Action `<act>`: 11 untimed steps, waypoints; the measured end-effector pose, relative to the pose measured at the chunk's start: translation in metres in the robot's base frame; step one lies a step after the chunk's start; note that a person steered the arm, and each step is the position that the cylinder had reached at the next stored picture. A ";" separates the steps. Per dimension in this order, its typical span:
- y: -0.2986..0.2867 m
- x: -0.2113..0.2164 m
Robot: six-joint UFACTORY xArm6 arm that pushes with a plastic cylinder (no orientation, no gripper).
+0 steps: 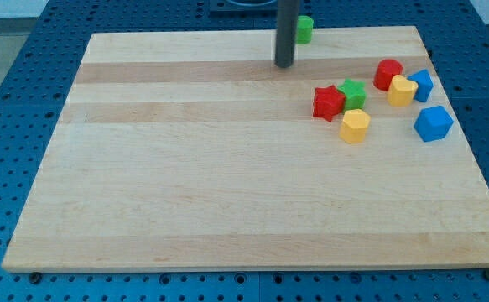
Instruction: Slightly push the green circle to the right
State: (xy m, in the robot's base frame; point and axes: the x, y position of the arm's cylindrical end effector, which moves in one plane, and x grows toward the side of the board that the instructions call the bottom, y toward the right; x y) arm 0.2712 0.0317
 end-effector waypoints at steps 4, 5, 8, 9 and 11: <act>-0.003 -0.047; 0.025 -0.047; 0.053 -0.048; 0.053 -0.041; 0.048 0.024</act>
